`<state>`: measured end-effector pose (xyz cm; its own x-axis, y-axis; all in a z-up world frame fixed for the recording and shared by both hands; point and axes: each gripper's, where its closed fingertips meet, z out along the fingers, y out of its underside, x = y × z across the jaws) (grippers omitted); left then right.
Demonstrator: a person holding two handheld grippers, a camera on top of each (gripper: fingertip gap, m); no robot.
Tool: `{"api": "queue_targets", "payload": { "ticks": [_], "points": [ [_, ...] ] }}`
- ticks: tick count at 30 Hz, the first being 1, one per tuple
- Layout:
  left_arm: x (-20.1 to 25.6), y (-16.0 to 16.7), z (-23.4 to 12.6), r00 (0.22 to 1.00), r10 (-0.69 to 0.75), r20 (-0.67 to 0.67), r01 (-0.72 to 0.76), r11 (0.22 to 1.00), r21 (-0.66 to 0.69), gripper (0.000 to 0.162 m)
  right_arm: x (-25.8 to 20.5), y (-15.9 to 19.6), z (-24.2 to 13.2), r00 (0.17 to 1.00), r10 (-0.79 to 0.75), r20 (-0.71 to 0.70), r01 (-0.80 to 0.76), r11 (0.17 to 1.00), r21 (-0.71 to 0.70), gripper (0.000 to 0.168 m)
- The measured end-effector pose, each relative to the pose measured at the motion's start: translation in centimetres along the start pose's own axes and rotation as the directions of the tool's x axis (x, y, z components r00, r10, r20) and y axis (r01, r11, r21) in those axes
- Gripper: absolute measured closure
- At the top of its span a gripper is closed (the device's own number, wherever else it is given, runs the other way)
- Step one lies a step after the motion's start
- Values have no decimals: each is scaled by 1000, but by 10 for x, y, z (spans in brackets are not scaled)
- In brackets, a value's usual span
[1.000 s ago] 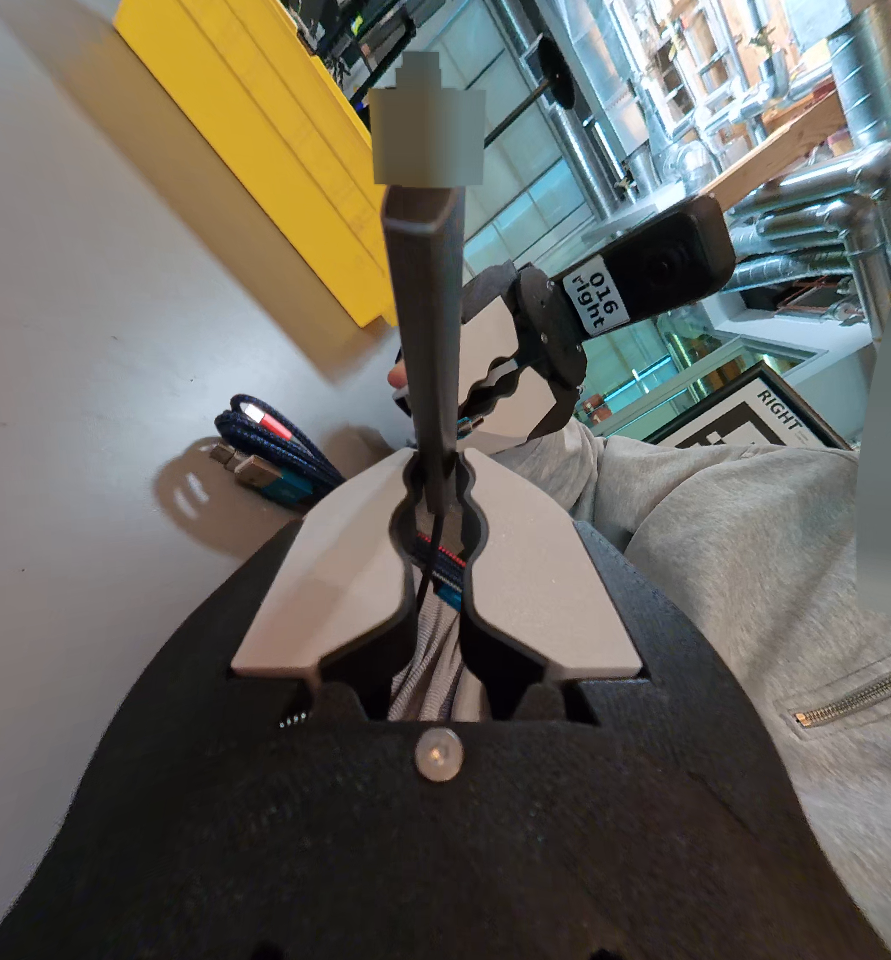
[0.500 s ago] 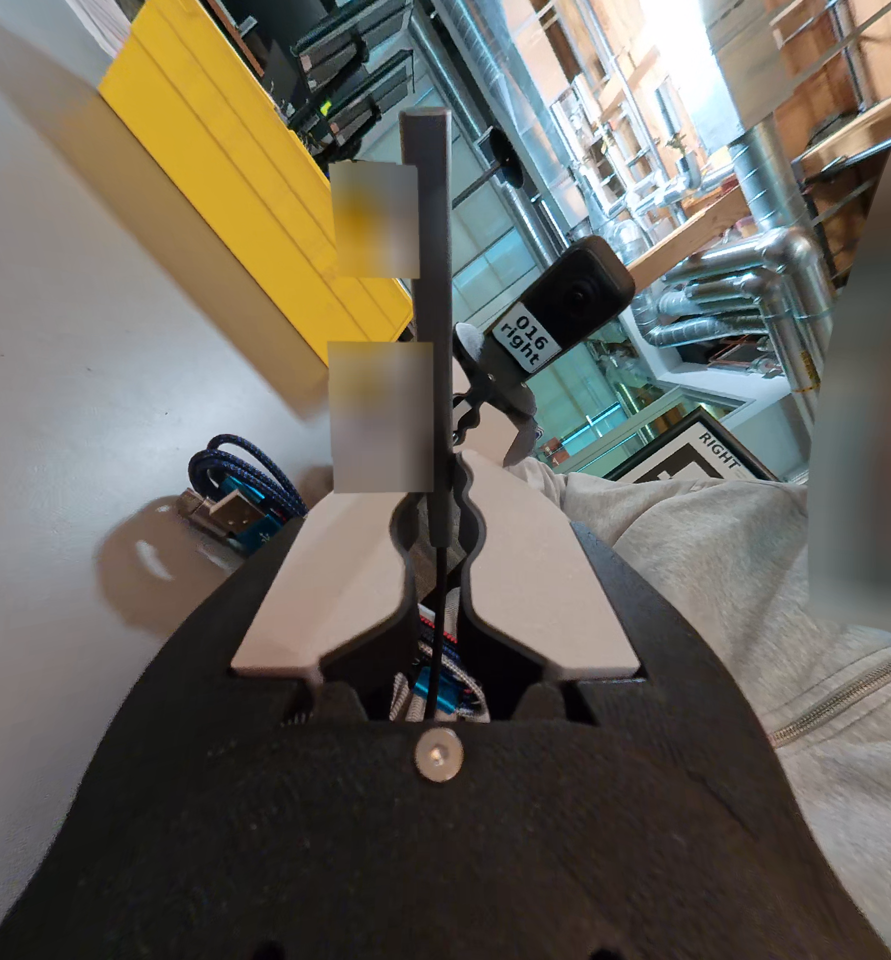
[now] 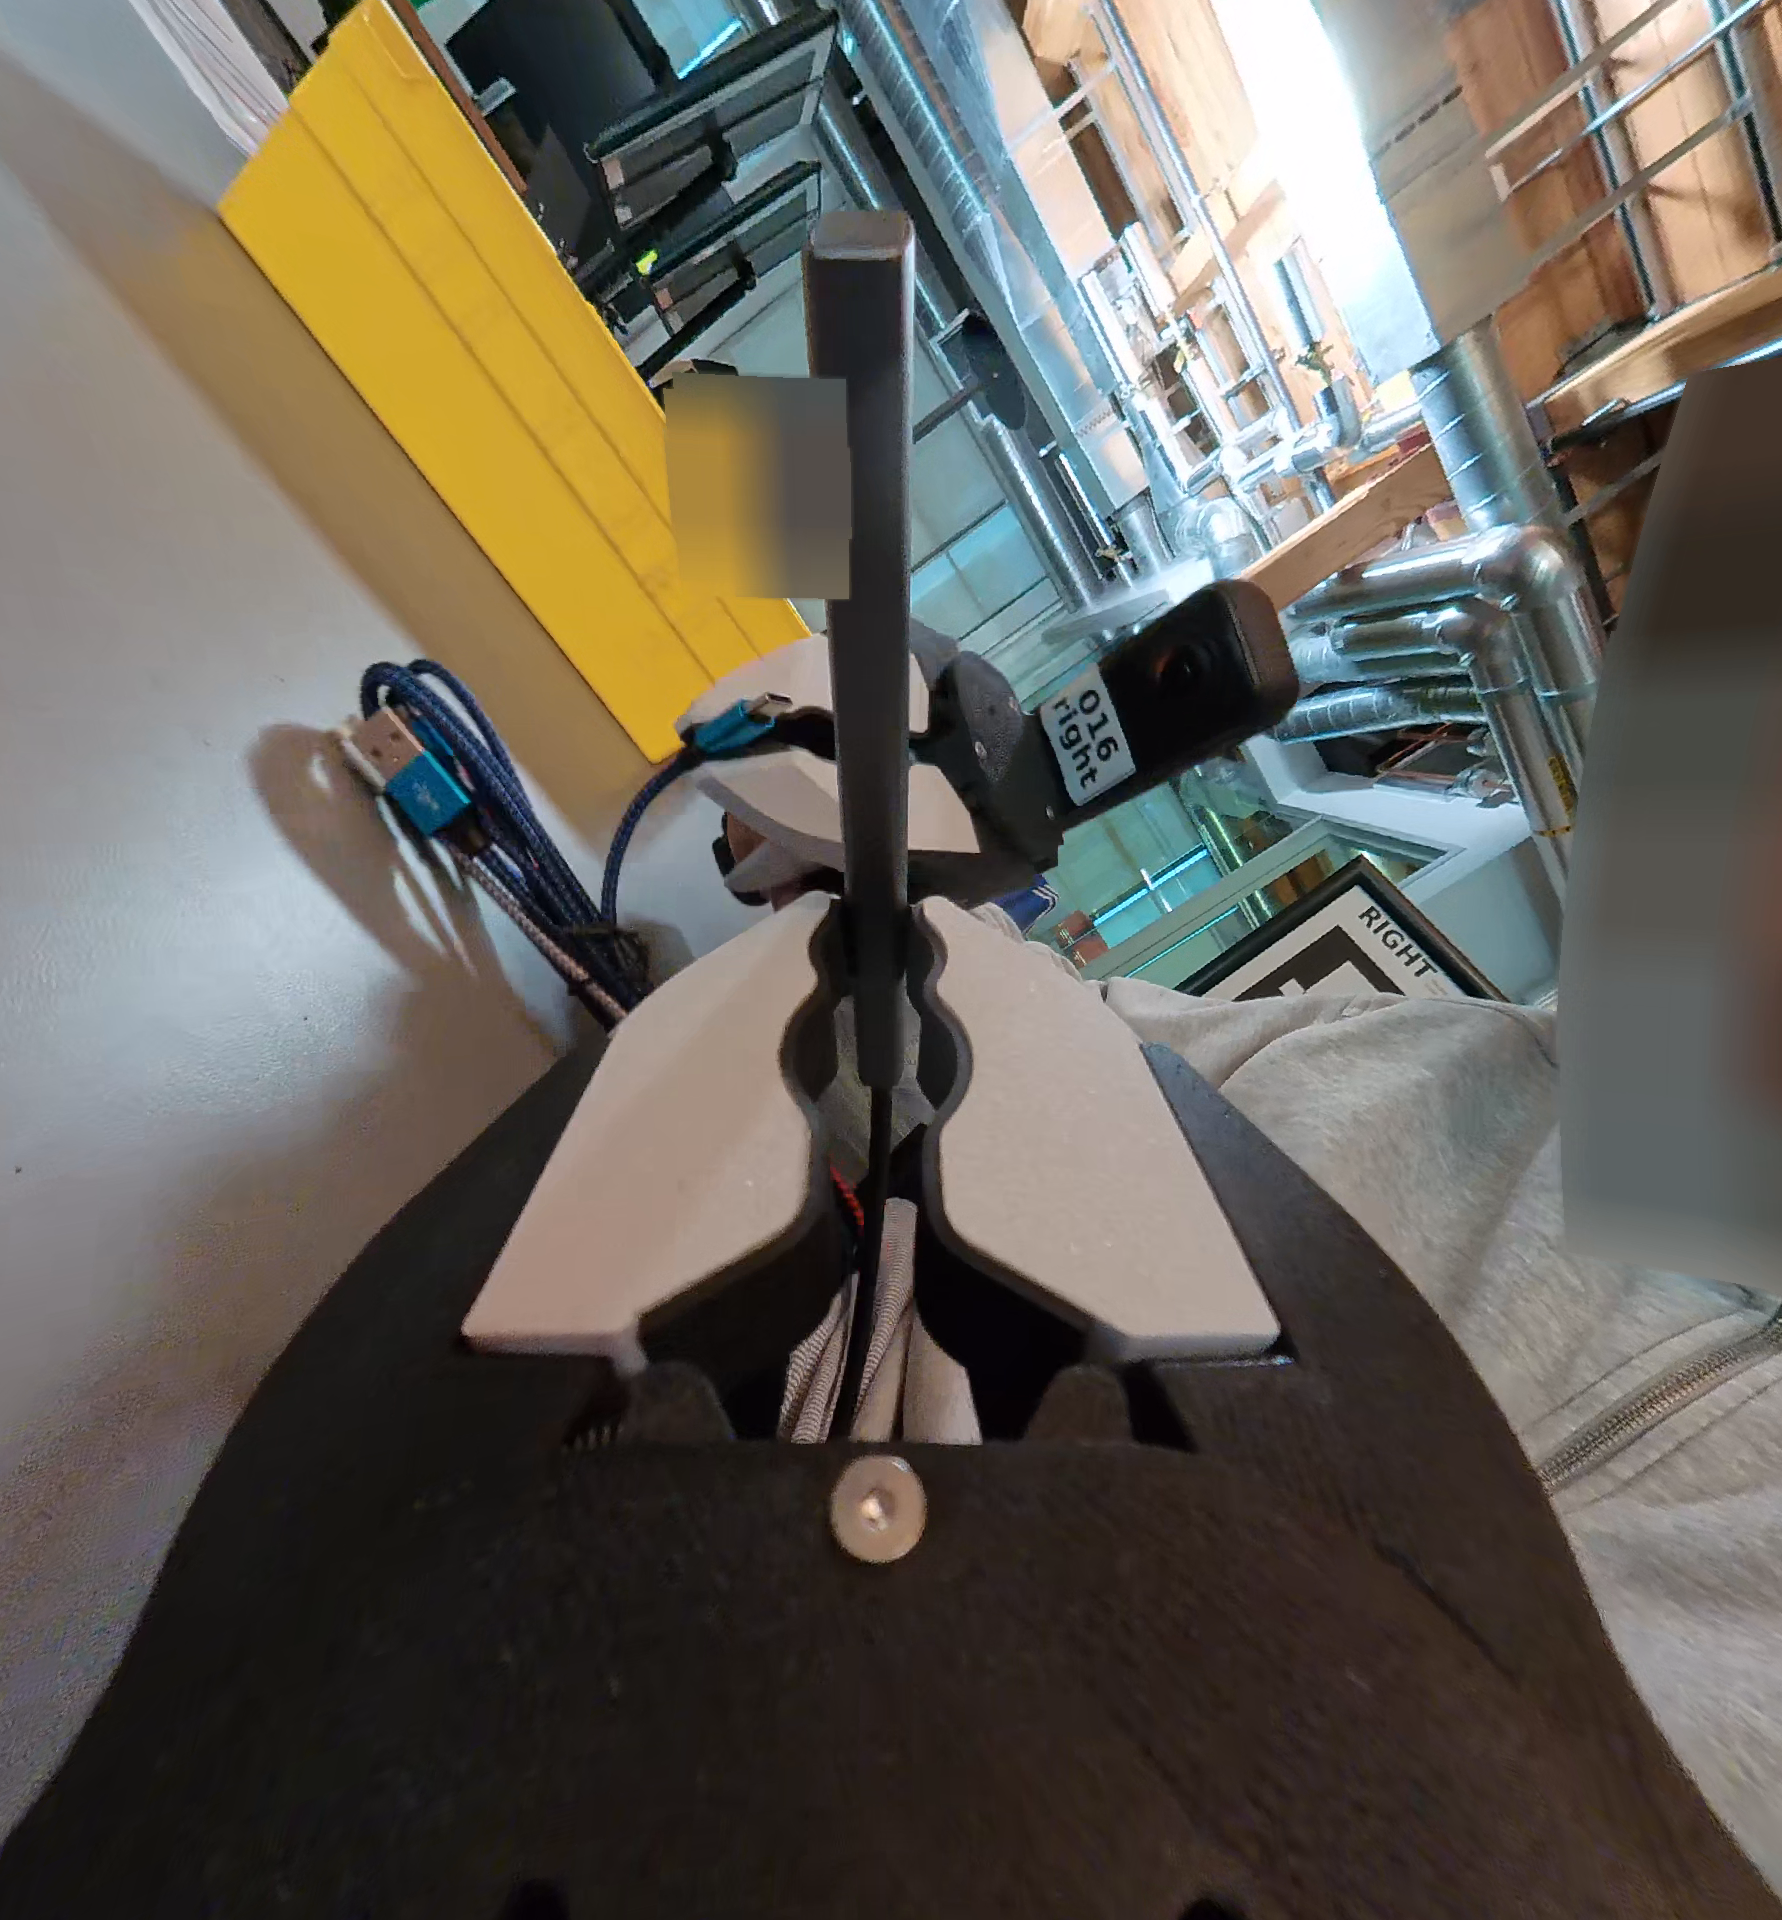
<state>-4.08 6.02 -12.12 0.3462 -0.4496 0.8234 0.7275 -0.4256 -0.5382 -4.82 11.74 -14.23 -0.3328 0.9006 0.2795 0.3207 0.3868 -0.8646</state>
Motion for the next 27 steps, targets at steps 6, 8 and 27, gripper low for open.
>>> {"api": "queue_targets", "payload": {
  "ticks": [6, 8, 27],
  "points": [
    [-2, 5, 3, 1000, -22, 9, 22, 999, -24, 153, -13, 3, 2, 997, -13, 77, 14, 1000, -9, 162],
    [-4, 6, 3, 999, -38, 20, 39, 999, -28, 153, -14, 4, 3, 997, -32, 75, 33, 999, -6, 162],
    [-10, 0, -3, 981, -192, -15, 193, 981, 37, 153, -37, -2, 14, 879, -468, -89, 468, 883, -23, 161]
  ]
}}
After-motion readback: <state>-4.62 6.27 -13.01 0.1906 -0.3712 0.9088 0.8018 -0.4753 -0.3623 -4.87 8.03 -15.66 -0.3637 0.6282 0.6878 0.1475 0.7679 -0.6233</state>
